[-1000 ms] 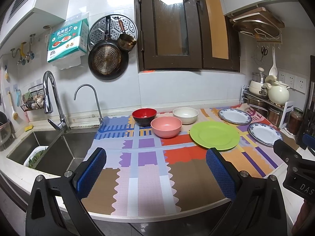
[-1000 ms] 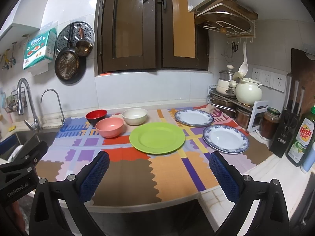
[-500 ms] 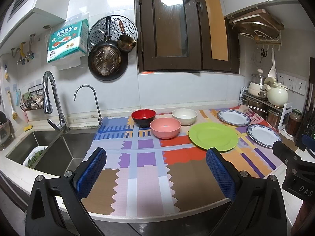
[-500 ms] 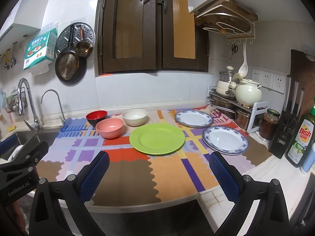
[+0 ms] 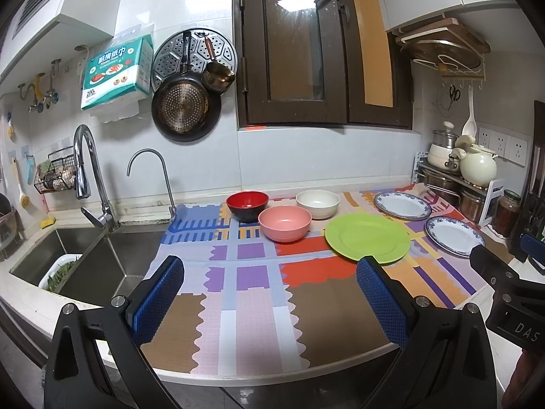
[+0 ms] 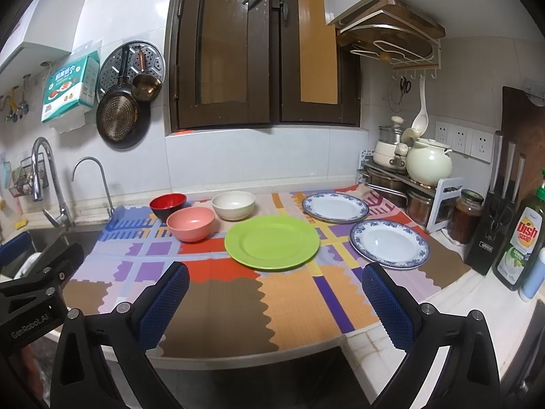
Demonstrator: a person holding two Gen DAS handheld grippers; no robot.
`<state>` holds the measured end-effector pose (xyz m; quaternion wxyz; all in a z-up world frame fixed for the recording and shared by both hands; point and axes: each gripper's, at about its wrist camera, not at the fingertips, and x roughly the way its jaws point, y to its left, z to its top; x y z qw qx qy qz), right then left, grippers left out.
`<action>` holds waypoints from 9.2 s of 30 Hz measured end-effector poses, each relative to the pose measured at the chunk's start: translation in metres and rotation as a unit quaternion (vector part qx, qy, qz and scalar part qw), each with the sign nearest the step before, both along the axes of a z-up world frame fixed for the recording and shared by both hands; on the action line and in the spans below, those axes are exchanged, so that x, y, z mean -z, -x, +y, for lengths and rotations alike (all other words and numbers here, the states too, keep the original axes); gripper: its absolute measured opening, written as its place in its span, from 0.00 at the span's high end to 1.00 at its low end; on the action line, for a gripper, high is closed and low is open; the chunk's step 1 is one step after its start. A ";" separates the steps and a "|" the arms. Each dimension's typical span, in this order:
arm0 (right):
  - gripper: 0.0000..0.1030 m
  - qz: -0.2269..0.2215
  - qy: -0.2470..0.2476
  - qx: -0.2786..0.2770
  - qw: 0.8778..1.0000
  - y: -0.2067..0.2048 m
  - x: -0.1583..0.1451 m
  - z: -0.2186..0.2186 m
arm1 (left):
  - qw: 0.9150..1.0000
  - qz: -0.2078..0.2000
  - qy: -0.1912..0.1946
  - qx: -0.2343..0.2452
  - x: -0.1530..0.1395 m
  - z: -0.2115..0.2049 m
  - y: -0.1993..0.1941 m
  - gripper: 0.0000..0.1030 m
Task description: Organize plates and bowls
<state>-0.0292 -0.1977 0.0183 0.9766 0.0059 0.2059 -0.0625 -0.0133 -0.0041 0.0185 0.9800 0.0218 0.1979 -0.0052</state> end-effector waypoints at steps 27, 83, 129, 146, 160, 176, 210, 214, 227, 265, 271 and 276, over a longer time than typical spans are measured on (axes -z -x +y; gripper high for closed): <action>0.01 0.002 -0.002 0.004 1.000 0.002 0.000 0.000 | 1.000 0.000 0.000 0.003 -0.001 -0.002 0.001 0.00; 0.01 0.091 -0.044 0.014 0.995 -0.238 0.063 -0.104 | 0.989 0.131 -0.038 0.062 0.068 -0.112 -0.252 0.18; 0.41 0.249 -0.062 0.029 0.966 -0.358 0.160 -0.140 | 0.955 0.268 -0.061 0.115 0.171 -0.150 -0.377 0.52; 0.60 0.263 -0.056 0.022 0.963 -0.362 0.163 -0.137 | 0.955 0.270 -0.049 0.113 0.170 -0.150 -0.380 0.61; 0.60 0.256 -0.047 0.020 0.965 -0.348 0.148 -0.131 | 0.961 0.255 -0.044 0.100 0.151 -0.140 -0.357 0.63; 0.60 0.248 -0.046 -0.014 0.968 -0.298 0.111 -0.086 | 0.972 0.228 -0.032 0.055 0.116 -0.085 -0.285 0.63; 0.60 0.298 -0.024 -0.147 0.943 -0.261 0.133 0.086 | 0.956 0.280 -0.002 -0.085 0.141 0.080 -0.206 0.63; 0.60 0.308 -0.020 -0.153 0.939 -0.267 0.144 0.094 | 0.952 0.292 0.000 -0.095 0.151 0.085 -0.210 0.63; 0.60 0.337 -0.015 -0.167 0.926 -0.278 0.163 0.104 | 0.945 0.309 0.002 -0.111 0.166 0.094 -0.218 0.63; 0.20 0.189 -0.029 -0.040 0.981 -0.203 0.070 0.052 | 0.990 0.139 -0.025 0.028 0.060 0.029 -0.188 0.01; 0.20 0.162 -0.032 0.001 0.986 -0.190 0.053 0.016 | 0.991 0.111 -0.036 0.061 0.045 -0.006 -0.186 0.00; 0.20 0.148 -0.041 0.023 0.988 -0.182 0.044 -0.016 | 0.990 0.103 -0.030 0.089 0.037 -0.040 -0.192 0.00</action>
